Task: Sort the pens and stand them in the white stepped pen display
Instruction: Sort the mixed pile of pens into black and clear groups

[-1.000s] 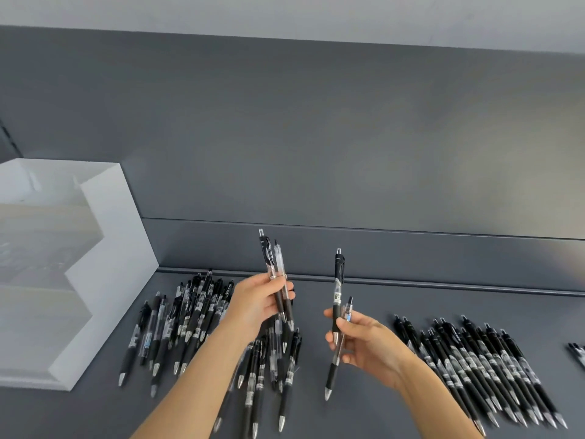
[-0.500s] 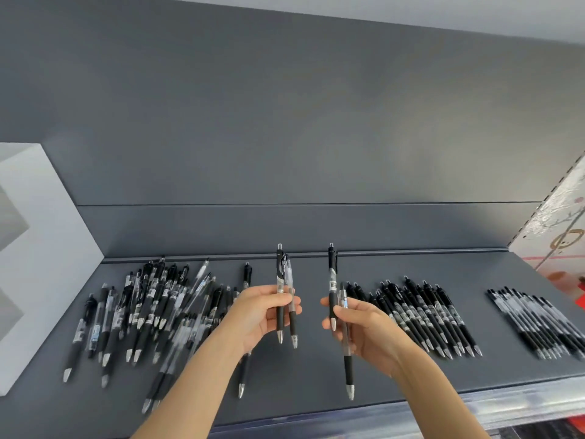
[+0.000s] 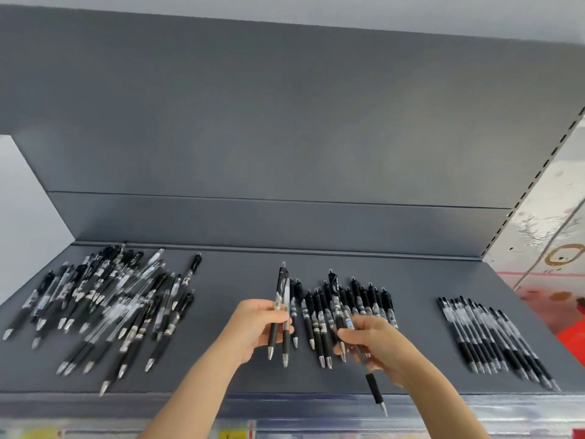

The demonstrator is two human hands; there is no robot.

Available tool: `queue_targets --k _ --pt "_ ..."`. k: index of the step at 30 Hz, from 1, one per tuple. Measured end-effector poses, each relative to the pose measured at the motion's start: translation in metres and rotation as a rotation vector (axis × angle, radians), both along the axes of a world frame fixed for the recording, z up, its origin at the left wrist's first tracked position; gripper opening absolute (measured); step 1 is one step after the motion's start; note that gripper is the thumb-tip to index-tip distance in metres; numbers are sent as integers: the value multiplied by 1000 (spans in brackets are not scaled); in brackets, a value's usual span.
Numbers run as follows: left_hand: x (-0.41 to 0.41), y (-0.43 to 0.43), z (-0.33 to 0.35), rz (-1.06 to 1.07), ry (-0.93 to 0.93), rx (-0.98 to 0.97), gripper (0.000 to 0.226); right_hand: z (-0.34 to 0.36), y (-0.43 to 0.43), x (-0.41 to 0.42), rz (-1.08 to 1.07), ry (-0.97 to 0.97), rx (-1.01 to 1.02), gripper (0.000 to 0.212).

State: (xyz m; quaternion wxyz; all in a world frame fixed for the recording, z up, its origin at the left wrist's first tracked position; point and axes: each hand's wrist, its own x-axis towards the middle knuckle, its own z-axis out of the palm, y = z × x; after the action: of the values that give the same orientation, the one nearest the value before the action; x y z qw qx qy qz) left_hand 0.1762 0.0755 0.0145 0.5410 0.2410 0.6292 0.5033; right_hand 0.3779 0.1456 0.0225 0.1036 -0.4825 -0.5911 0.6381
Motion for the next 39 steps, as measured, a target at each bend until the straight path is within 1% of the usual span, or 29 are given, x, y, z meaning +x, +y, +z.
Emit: queue_targets --k 6,10,14,17,20,23,27,30,32,36,39 --pt "40 12 7 -27 -58 29 11 -1 17 32 47 83 -115 11" --pt "43 20 7 -22 -46 19 9 -2 22 43 61 100 -106 7" --pt "40 22 4 4 -1 -1 9 -3 25 45 56 60 -82 16" --pt "30 16 1 41 71 -35 4 -6 24 36 80 -10 -40 16" --pt "19 10 -4 69 119 -69 4 -9 21 22 102 -70 12 17" --pt "14 6 -7 82 137 -84 5 -14 20 8 117 -143 104 17" --pt "13 4 -9 81 131 -82 6 -19 21 -1 82 -234 234 14" --pt "16 5 -8 74 128 -66 7 -16 24 1 56 -311 364 18" --pt "19 8 -6 60 148 -52 8 -12 26 3 52 -335 404 19" --pt "28 14 -2 38 179 -13 11 -2 28 5 51 -274 328 21" --pt "37 20 -1 62 182 16 21 4 29 0 -2 -101 216 17"
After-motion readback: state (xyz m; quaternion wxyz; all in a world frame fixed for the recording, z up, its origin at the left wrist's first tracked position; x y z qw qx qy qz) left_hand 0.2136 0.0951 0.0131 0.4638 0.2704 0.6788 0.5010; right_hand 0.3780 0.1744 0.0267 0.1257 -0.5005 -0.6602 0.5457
